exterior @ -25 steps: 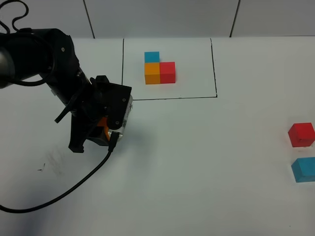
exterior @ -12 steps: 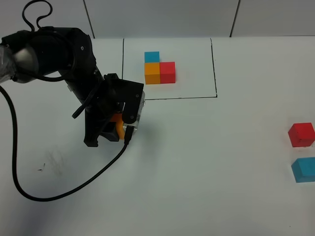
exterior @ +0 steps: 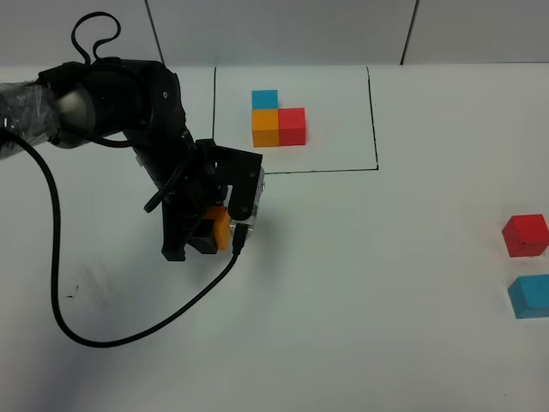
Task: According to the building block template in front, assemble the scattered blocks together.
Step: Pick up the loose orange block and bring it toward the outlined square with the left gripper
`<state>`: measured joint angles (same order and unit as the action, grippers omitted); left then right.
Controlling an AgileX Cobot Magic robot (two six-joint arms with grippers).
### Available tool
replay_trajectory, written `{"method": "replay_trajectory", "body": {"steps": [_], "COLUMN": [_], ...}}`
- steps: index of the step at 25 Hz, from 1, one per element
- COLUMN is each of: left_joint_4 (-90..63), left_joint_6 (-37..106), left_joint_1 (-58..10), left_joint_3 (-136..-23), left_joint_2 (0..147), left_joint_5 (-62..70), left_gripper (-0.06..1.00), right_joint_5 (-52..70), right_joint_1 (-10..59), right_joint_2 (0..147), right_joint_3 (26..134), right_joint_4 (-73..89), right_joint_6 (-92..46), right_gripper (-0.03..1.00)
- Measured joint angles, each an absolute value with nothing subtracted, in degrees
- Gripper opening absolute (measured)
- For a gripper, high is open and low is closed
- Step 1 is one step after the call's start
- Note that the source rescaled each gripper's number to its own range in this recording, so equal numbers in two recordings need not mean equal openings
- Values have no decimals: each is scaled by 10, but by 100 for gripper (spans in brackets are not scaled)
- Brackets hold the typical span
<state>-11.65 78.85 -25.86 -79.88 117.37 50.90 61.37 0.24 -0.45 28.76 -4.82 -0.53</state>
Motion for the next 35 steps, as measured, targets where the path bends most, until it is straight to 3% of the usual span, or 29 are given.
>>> {"method": "replay_trajectory", "body": {"steps": [35], "left_joint_4": [-123], "left_joint_6": [772], "left_joint_1": [-265], "left_joint_3": [-802], "left_joint_2": [1203], "left_joint_5": [447], "left_gripper": [58], "right_joint_5": [614], "right_joint_1": [2], "right_joint_2": [-5], "right_joint_3": [288], "right_joint_4": [-48], "right_joint_6": [-5], "right_gripper": [80]}}
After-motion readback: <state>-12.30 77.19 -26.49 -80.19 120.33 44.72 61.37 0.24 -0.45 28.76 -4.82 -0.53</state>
